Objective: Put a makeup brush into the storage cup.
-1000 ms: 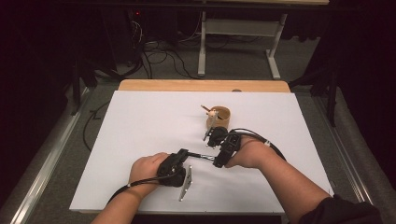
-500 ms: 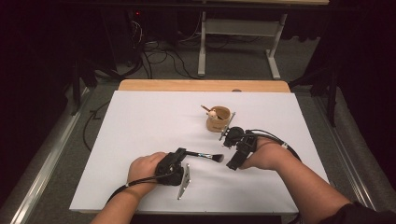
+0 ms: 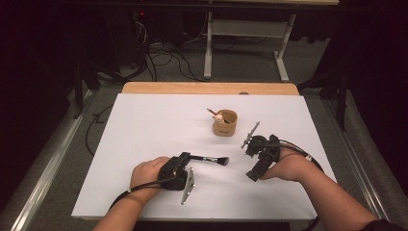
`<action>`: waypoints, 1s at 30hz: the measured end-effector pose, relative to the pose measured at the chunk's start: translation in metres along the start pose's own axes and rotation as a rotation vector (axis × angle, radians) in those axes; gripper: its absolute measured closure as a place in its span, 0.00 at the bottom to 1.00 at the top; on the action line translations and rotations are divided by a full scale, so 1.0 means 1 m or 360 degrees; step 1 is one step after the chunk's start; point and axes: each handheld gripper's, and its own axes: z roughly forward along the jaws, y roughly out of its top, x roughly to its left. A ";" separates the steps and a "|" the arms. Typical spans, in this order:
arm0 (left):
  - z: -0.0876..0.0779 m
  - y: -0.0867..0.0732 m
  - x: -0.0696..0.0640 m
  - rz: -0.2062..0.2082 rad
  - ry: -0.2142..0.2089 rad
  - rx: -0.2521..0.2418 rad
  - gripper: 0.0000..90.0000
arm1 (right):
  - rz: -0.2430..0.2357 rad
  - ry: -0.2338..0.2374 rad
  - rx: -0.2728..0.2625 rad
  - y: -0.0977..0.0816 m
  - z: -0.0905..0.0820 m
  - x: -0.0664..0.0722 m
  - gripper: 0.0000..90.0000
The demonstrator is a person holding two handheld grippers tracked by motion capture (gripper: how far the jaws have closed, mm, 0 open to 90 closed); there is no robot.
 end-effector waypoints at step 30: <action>-0.001 -0.007 0.007 -0.0183 -0.0025 -0.0012 0.88 | 0.0168 -0.0081 -0.0424 -0.030 0.023 -0.007 0.01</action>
